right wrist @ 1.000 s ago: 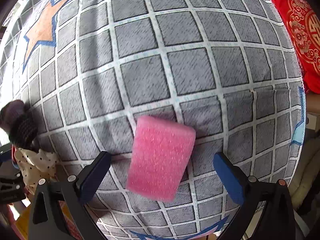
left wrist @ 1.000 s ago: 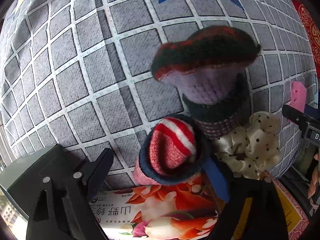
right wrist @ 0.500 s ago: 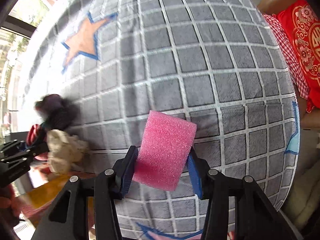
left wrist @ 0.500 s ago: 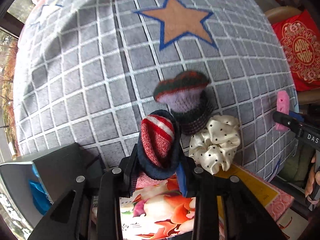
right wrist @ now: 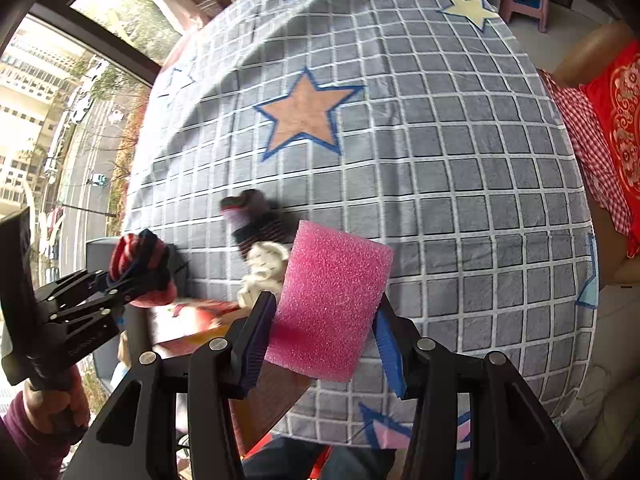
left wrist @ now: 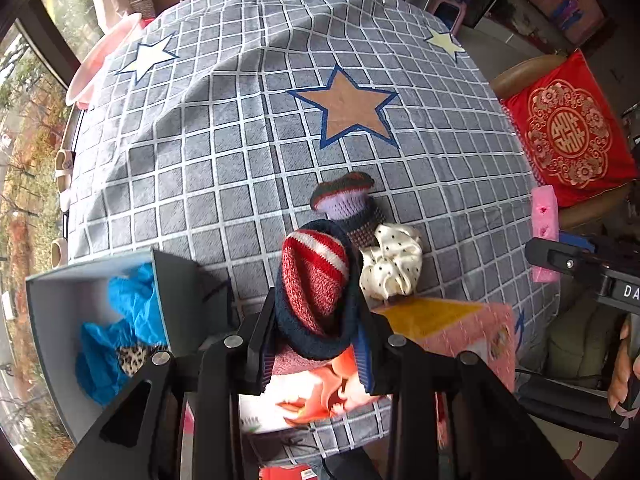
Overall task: Organize soft objects
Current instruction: 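Carry the striped hat and pink sponge over the white box with both tools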
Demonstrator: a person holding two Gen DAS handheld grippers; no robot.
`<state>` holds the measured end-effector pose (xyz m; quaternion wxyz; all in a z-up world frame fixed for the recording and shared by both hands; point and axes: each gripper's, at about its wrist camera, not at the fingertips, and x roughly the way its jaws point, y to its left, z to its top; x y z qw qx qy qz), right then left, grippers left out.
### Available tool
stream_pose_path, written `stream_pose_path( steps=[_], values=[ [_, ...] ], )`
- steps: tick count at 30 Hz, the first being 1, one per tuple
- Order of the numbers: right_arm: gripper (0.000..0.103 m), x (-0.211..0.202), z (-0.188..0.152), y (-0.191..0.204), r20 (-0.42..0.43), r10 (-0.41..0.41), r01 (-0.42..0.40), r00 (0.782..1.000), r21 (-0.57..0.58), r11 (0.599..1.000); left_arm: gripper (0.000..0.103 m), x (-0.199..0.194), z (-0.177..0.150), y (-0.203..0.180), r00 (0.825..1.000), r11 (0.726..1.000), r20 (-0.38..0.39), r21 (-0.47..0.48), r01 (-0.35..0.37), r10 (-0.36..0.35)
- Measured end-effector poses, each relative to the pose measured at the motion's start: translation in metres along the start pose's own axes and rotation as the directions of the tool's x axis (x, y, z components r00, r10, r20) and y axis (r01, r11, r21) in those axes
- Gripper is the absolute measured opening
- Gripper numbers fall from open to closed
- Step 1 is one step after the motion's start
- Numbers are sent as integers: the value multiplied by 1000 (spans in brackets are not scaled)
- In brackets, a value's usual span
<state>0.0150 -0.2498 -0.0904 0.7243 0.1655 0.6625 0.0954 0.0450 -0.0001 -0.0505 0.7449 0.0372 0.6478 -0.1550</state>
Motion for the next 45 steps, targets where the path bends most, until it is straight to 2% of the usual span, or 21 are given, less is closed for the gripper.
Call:
stream_pose_path(
  steps=[3,10,16,31,45],
  values=[
    [50,-14,-11,18,6,15,-14,1000,-22,1000,36,-30,-12,5,999,1000,41,14,-20,19],
    [50,-32,-35,54,13,37,-36,999,-60,998,36,-53,-44,14,999,1000,50,-4,19,-19],
    [50,-37,-54,88,-3,48,-48,999,-105,993,36,-70,-64,26,996,999,84,-20,25,-23],
    [50,-21,-77,164,-60,40,-53,997,-231,971,36,-84,-109,78,993,986,119,-164,27,-8],
    [50,-11,-86,210,-90,4,-34,996,-335,942,36,-92,-140,115,988,962,152,-270,30,11]
  ],
)
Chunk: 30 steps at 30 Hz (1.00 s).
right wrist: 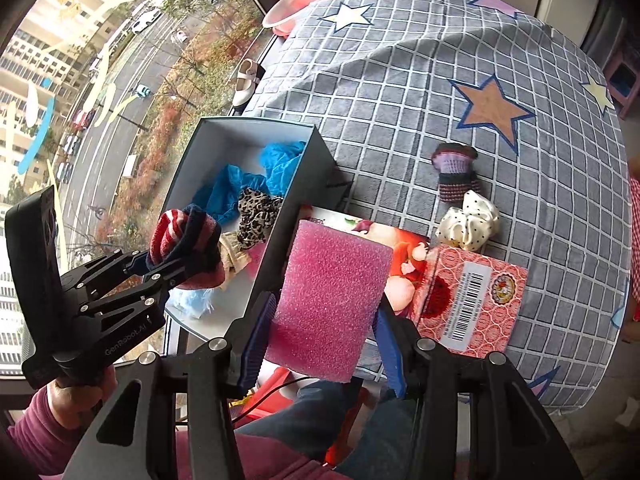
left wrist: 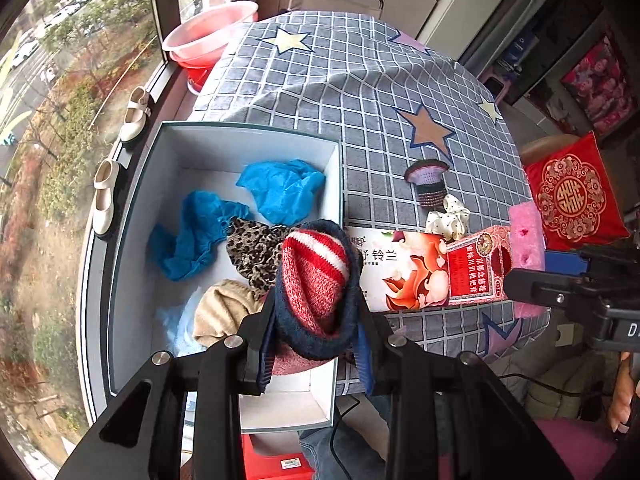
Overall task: Organize soft objects
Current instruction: 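Carry the striped hat and pink sponge over the white box with both tools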
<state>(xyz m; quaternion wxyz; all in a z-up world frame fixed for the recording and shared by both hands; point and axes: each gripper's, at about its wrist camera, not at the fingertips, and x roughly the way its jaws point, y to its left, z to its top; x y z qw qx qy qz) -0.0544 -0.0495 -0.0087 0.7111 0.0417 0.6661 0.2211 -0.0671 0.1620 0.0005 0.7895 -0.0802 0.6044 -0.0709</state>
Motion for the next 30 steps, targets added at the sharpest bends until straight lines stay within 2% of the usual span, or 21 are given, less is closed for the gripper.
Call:
stream_pose_path(
  steps=[14,30],
  values=[
    [50,17,12,42,-42,-17,13,999,-108,994,36,0,-15,36,1000,995,-5,-94,-12,12],
    [50,31,25,81,-69,-30,15,997,-206,978,36,3,-22,54,1000,991,-14,-131,-11,9]
  ],
)
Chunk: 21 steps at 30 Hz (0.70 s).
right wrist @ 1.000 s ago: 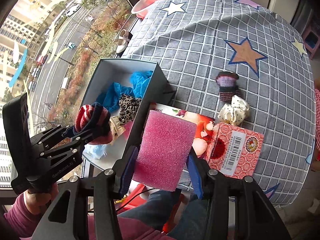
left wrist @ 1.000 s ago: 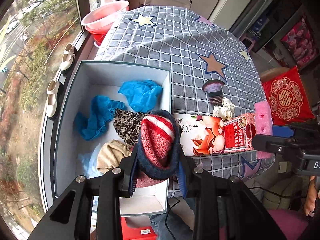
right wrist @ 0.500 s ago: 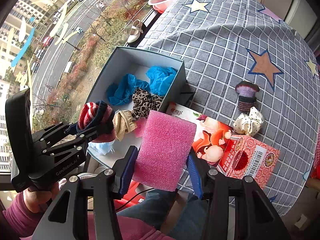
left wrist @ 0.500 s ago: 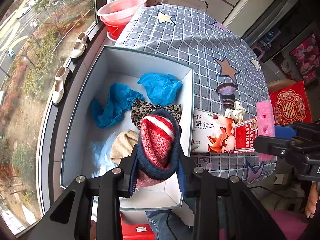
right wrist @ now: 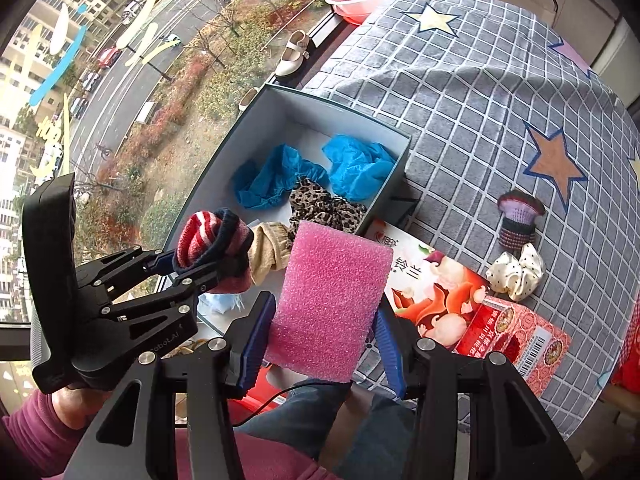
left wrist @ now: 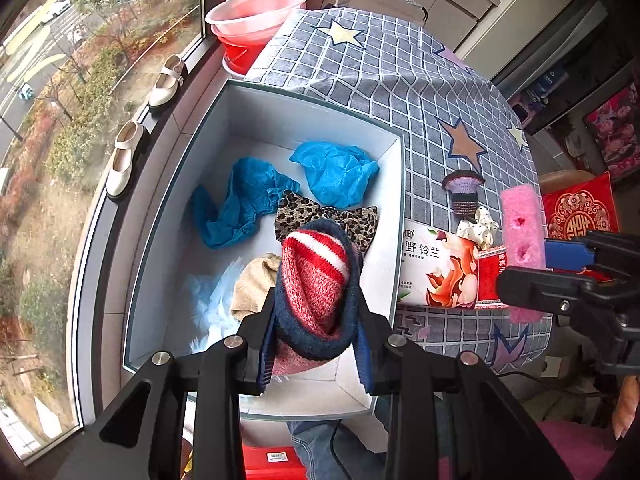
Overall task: Organize soft objects
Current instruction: 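Carry the striped hat and pink sponge over the white box with both tools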
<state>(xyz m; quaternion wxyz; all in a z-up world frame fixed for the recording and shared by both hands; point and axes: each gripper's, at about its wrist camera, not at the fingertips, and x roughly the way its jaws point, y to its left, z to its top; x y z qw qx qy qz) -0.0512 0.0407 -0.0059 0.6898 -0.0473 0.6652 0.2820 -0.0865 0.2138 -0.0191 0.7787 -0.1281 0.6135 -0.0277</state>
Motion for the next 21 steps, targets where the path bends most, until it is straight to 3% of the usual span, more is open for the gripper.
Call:
stream_pose_path(
  steps=[21],
  values=[
    [50,16,19,22,-31,10,-12,999,-47,999,36,5,-1,15,1000,999,-8,-35,-18,18]
  ],
)
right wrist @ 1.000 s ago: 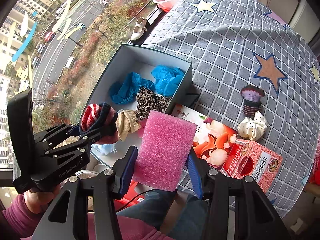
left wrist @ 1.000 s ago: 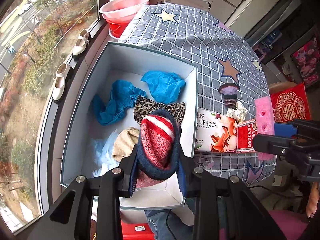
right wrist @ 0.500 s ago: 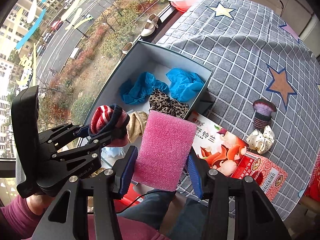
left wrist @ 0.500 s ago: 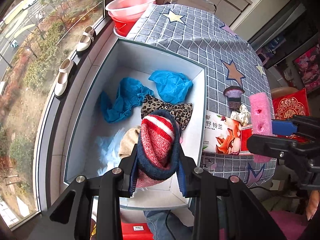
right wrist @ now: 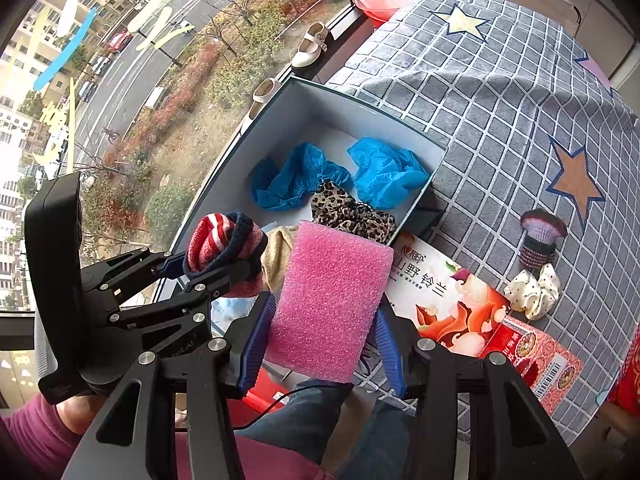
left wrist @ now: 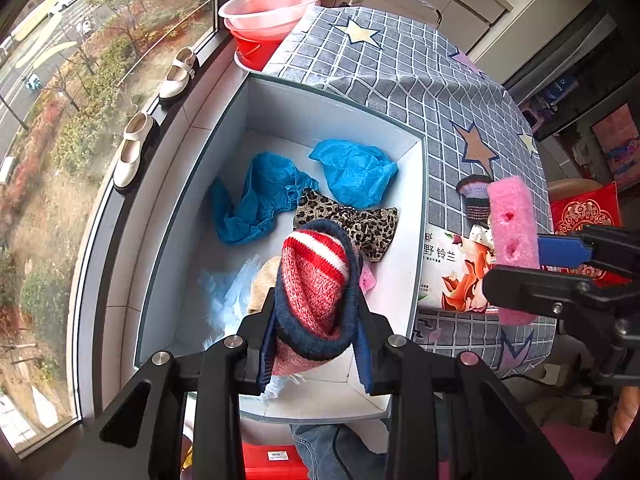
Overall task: Organize soft objects
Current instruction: 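Carry the striped hat and pink sponge over the white box with both tools, then open both tools to drop the hat and sponge into the box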
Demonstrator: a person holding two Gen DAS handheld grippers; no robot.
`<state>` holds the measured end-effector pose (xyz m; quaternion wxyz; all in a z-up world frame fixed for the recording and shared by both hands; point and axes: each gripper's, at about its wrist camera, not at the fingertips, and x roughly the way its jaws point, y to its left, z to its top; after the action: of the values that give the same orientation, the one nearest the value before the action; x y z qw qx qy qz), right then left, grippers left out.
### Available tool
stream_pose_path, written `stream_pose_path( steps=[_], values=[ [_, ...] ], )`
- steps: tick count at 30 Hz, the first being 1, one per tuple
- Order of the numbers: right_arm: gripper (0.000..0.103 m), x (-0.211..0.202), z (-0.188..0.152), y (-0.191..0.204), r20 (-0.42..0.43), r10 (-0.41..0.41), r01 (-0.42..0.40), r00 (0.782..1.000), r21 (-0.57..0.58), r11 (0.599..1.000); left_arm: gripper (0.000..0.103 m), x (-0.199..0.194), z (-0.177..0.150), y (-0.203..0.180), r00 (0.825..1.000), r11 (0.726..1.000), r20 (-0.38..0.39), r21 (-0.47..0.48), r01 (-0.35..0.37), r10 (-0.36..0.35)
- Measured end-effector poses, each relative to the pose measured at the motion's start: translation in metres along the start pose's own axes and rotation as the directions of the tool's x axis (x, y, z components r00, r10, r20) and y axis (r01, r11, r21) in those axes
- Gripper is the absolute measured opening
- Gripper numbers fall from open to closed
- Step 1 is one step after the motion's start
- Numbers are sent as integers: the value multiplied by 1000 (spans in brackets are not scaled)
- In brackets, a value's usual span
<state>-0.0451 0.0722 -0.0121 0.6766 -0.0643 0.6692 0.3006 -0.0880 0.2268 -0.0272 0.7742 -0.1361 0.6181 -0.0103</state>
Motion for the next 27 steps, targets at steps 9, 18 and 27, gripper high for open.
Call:
stream_pose_path(
  steps=[9,18,27],
  values=[
    [50,18,10,9,-34,9,-9,999,-18,1000,36,9,0,6,1000,1000,-24,-17,-14,14],
    [50,21,29,16,-21,-7,6,1000,-41,999,43,13,3,10,999,1000,-32,-14,-26,25],
    [56,23,40,14,-22,7,-8,1000,-19,1000,78,14,1,7,996,997,-46,-3,-75,75]
  ],
)
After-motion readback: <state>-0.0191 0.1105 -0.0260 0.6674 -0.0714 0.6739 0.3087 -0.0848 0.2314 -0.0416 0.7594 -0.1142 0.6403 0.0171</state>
